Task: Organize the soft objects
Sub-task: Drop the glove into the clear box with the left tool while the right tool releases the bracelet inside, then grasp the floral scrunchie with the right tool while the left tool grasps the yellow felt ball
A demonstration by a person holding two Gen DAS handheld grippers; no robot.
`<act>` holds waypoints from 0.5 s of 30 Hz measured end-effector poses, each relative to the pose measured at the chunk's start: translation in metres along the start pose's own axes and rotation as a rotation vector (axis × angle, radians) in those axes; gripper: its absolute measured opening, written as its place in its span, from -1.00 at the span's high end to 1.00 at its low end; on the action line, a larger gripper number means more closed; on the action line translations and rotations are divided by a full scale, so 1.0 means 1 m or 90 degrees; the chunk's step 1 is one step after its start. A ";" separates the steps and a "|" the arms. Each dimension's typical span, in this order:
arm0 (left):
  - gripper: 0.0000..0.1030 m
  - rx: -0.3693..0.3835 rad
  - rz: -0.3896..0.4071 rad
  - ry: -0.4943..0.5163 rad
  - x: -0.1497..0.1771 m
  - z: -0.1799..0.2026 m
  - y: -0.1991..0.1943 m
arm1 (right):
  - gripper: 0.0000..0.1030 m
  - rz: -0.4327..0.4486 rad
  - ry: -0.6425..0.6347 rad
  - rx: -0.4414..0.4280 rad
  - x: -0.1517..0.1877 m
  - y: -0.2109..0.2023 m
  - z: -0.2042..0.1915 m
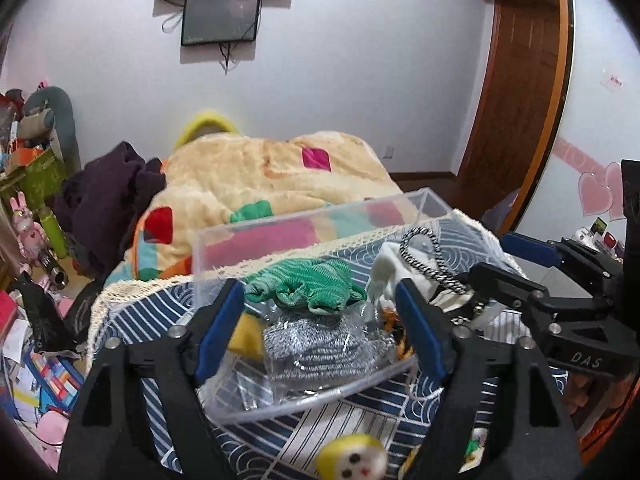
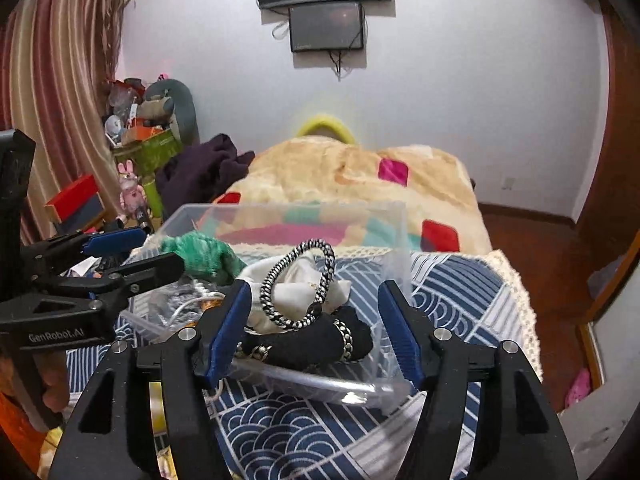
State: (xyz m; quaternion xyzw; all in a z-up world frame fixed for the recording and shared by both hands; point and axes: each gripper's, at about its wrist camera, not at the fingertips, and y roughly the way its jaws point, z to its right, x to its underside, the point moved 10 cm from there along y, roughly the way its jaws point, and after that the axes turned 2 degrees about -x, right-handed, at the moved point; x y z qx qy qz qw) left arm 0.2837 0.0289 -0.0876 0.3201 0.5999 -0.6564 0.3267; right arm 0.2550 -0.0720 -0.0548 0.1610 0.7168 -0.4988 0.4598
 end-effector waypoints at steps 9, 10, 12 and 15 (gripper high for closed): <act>-0.80 0.011 0.047 -0.011 0.010 0.005 -0.058 | -0.50 0.048 -0.029 -0.010 0.002 -0.043 -0.017; -0.82 0.012 0.050 -0.010 0.014 0.006 -0.063 | -0.50 0.050 -0.027 -0.014 0.005 -0.046 -0.019; -0.82 0.010 0.049 0.001 0.024 0.008 -0.071 | -0.51 0.049 -0.018 -0.026 0.013 -0.051 -0.023; -0.83 0.007 0.037 0.005 0.038 0.009 -0.074 | -0.51 0.034 -0.010 -0.035 0.028 -0.050 -0.028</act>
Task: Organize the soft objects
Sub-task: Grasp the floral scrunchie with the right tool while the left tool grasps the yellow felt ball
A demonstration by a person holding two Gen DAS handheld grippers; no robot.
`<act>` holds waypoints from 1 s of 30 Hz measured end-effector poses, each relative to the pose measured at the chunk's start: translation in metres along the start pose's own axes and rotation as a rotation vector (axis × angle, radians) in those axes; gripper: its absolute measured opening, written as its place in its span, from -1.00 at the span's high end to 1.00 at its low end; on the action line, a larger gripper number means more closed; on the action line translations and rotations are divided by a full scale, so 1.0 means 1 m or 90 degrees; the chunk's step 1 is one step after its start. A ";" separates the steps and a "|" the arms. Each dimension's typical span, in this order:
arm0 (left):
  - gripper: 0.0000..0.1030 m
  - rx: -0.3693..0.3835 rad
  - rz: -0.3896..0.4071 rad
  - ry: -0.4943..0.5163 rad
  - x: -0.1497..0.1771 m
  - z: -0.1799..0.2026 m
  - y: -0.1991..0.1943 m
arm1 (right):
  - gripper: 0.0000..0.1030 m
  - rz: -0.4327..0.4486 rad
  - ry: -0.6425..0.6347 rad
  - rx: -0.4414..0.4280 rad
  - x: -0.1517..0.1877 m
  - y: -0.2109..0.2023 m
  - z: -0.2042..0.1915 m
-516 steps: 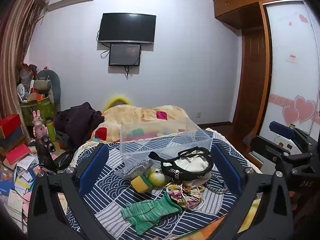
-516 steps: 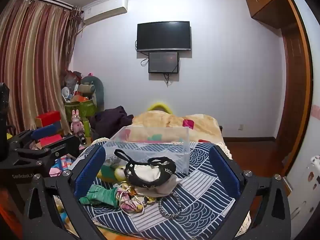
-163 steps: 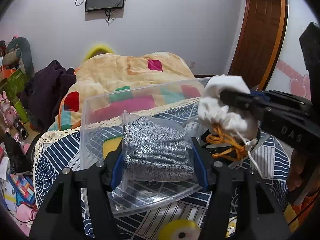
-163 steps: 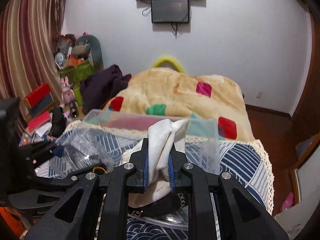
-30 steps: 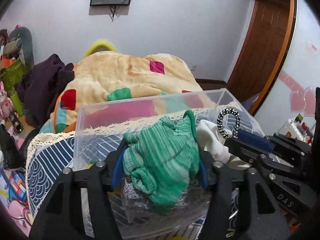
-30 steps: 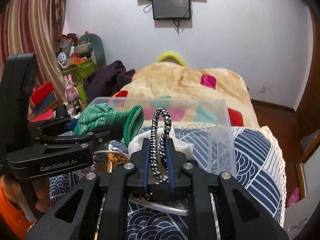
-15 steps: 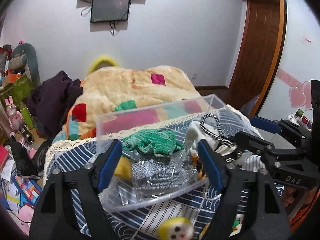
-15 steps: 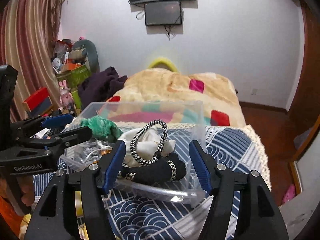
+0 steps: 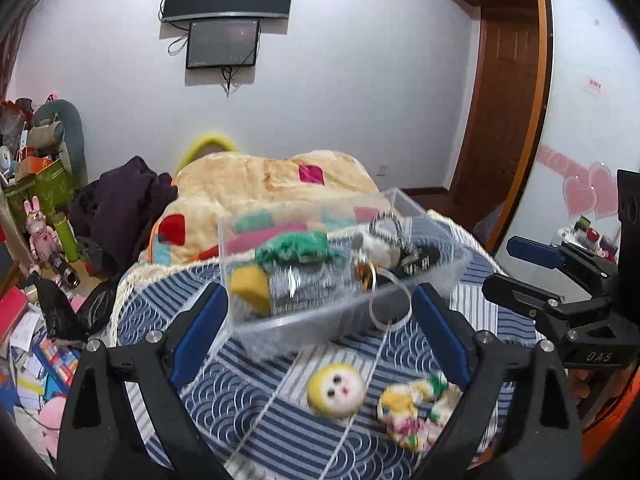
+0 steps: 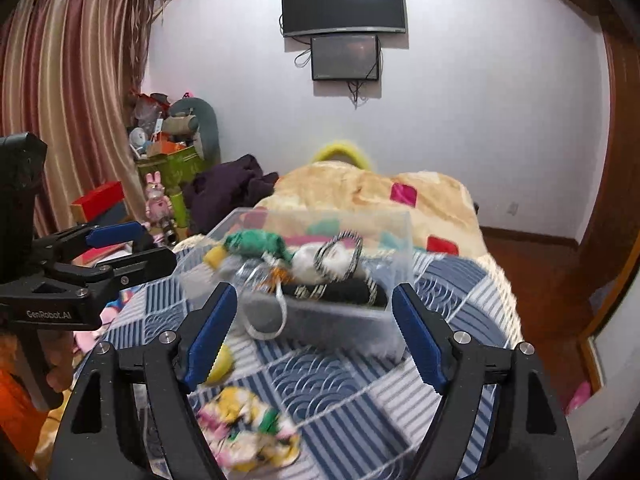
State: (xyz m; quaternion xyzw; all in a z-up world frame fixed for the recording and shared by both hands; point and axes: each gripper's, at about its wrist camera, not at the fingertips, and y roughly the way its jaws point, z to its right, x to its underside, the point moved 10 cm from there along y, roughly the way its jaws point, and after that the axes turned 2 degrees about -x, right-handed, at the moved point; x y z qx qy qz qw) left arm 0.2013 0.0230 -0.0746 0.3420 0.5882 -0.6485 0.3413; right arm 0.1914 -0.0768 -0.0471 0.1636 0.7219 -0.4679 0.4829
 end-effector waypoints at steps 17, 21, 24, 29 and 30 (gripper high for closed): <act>-0.76 -0.007 -0.145 -0.073 0.126 -0.004 0.026 | -0.51 -0.189 -0.007 -0.066 0.110 0.049 -0.041; -0.72 -0.001 -0.150 -0.079 0.128 -0.004 0.032 | -0.50 -0.183 -0.040 -0.050 0.113 0.049 -0.044; -0.72 0.002 -0.135 -0.071 0.121 0.001 0.034 | -0.01 -0.177 -0.050 -0.050 0.112 0.049 -0.045; -0.36 0.013 -0.137 -0.067 0.109 0.006 0.048 | 0.66 -0.167 -0.026 -0.069 0.108 0.046 -0.040; -0.30 0.015 -0.138 -0.070 0.107 0.006 0.051 | 0.68 -0.162 -0.024 -0.062 0.108 0.045 -0.038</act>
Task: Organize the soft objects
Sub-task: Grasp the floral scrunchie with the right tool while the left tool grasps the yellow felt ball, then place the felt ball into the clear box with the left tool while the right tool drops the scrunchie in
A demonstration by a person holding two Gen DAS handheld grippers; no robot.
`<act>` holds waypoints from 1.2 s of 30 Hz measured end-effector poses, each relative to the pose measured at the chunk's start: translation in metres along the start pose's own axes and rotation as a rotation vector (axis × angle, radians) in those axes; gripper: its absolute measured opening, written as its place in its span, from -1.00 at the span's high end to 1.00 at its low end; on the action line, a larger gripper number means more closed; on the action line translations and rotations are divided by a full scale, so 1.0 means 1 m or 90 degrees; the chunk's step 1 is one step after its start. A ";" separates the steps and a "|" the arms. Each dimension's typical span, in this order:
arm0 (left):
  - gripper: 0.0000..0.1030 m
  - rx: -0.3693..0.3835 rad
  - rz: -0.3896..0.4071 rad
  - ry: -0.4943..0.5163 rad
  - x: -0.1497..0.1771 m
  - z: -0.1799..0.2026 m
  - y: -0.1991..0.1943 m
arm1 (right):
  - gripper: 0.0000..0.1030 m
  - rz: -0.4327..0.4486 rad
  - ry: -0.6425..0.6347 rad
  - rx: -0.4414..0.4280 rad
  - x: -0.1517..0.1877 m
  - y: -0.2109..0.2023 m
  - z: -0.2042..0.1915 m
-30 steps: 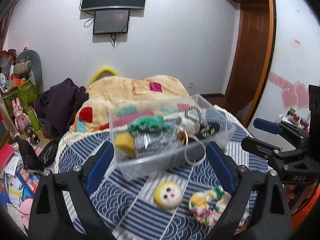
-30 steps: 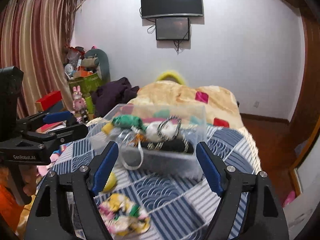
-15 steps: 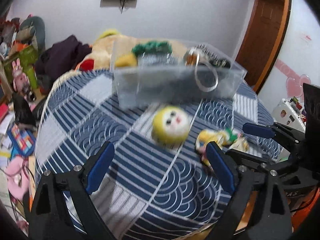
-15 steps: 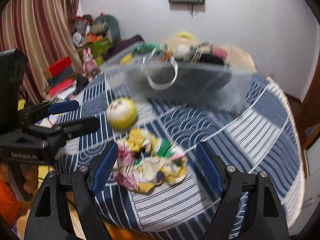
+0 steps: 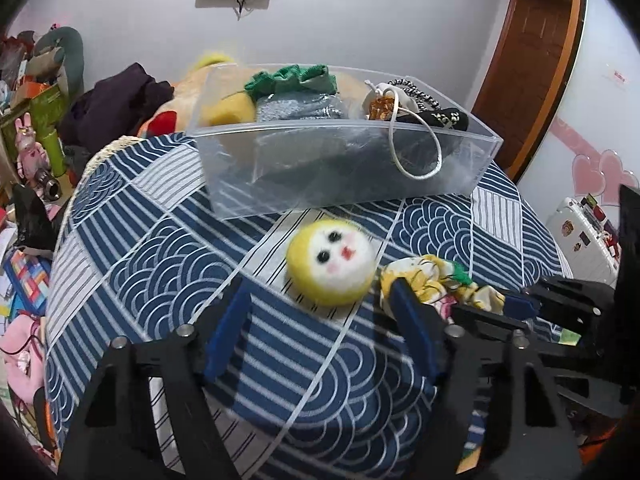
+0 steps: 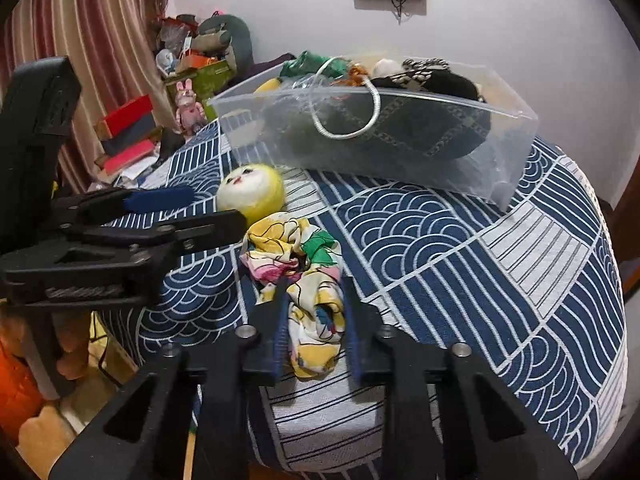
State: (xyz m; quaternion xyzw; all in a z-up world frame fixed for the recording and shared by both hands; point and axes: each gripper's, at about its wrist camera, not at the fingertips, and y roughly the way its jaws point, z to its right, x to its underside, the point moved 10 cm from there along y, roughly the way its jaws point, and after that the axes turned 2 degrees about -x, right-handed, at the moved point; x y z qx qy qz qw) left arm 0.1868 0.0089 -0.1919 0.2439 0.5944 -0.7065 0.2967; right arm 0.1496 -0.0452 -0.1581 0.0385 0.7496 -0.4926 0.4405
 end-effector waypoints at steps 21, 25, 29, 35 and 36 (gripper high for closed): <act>0.14 0.029 0.091 -0.004 -0.053 0.006 -0.031 | 0.71 0.136 0.076 0.046 -0.051 -0.064 0.049; 0.14 0.022 0.127 -0.002 -0.076 0.003 -0.046 | 0.71 0.169 0.068 0.047 -0.075 -0.075 0.049; 0.14 0.011 0.151 0.000 -0.097 -0.003 -0.052 | 0.71 0.195 0.056 0.047 -0.099 -0.077 0.045; 0.14 -0.001 0.152 -0.005 -0.117 -0.015 -0.040 | 0.71 0.197 0.045 0.041 -0.127 -0.056 0.041; 0.14 0.005 0.149 -0.011 -0.120 -0.016 -0.037 | 0.71 0.192 0.042 0.039 -0.130 -0.051 0.040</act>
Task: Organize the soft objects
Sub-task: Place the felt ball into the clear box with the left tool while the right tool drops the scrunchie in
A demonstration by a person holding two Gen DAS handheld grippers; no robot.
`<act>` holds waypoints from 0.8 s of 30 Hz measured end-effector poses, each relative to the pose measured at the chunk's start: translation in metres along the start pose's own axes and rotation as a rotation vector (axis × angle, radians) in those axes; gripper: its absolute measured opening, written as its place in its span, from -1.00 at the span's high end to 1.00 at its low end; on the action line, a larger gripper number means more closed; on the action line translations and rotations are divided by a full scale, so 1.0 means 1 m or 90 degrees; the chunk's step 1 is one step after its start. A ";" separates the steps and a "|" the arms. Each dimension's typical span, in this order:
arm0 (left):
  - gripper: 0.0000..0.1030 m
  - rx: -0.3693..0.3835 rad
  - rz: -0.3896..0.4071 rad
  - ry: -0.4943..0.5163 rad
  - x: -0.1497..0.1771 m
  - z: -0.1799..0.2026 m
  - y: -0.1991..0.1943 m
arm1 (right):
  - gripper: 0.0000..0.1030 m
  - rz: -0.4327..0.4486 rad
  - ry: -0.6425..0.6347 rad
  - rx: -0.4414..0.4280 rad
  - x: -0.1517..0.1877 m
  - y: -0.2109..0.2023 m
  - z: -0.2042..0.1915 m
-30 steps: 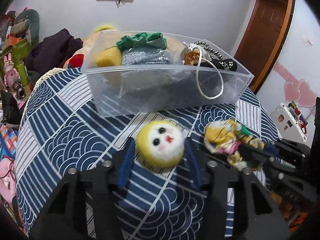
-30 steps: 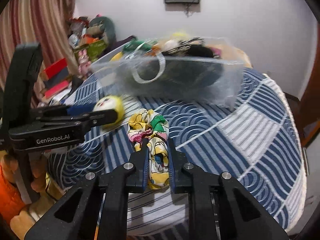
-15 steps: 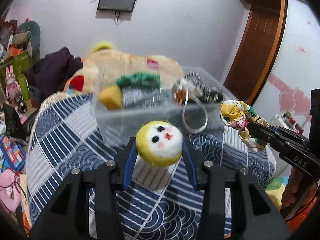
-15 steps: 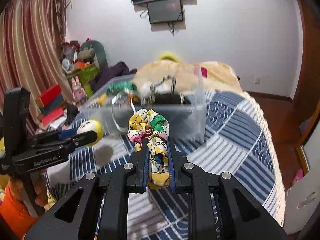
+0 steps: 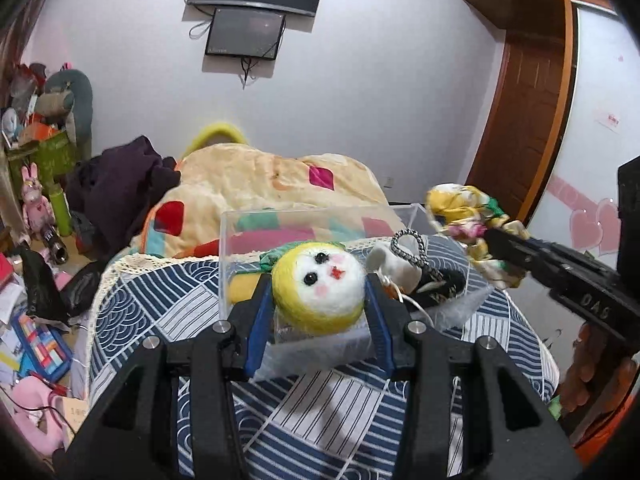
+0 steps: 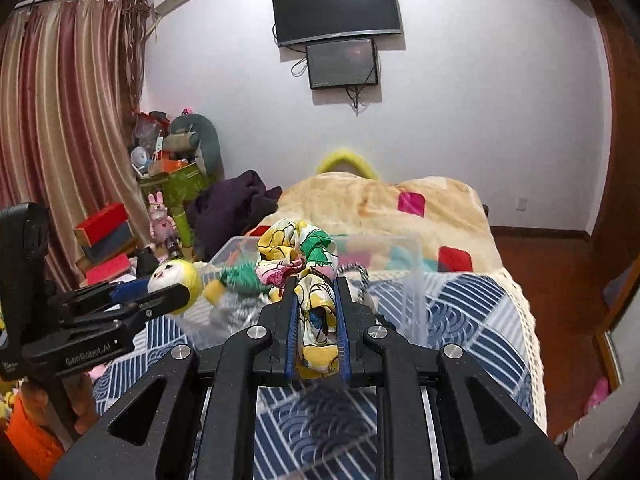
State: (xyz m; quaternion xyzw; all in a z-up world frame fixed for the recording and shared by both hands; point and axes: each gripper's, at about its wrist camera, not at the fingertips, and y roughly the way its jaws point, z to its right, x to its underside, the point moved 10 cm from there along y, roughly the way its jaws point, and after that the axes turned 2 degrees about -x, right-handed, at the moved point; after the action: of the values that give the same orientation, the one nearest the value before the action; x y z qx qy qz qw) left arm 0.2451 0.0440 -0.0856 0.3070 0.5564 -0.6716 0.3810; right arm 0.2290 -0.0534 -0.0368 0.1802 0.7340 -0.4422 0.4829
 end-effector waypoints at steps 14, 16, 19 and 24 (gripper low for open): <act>0.14 -0.003 -0.091 0.022 0.021 0.002 0.063 | 0.67 -0.109 -0.022 -0.023 0.024 0.064 -0.011; 0.14 -0.007 -0.095 0.030 0.025 0.002 0.063 | 0.65 -0.112 -0.022 -0.020 0.027 0.064 -0.010; 0.11 -0.010 -0.095 0.036 0.027 0.001 0.059 | 0.46 -0.114 -0.031 -0.016 0.025 0.062 -0.011; 0.08 -0.001 -0.084 0.026 0.025 0.001 0.044 | 0.23 -0.103 -0.056 -0.004 0.023 0.048 -0.014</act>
State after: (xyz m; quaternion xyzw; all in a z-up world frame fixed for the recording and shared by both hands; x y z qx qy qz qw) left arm 0.2699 0.0352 -0.1287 0.2830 0.5832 -0.6886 0.3249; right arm 0.2442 -0.0197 -0.0774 0.0991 0.7255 -0.4848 0.4783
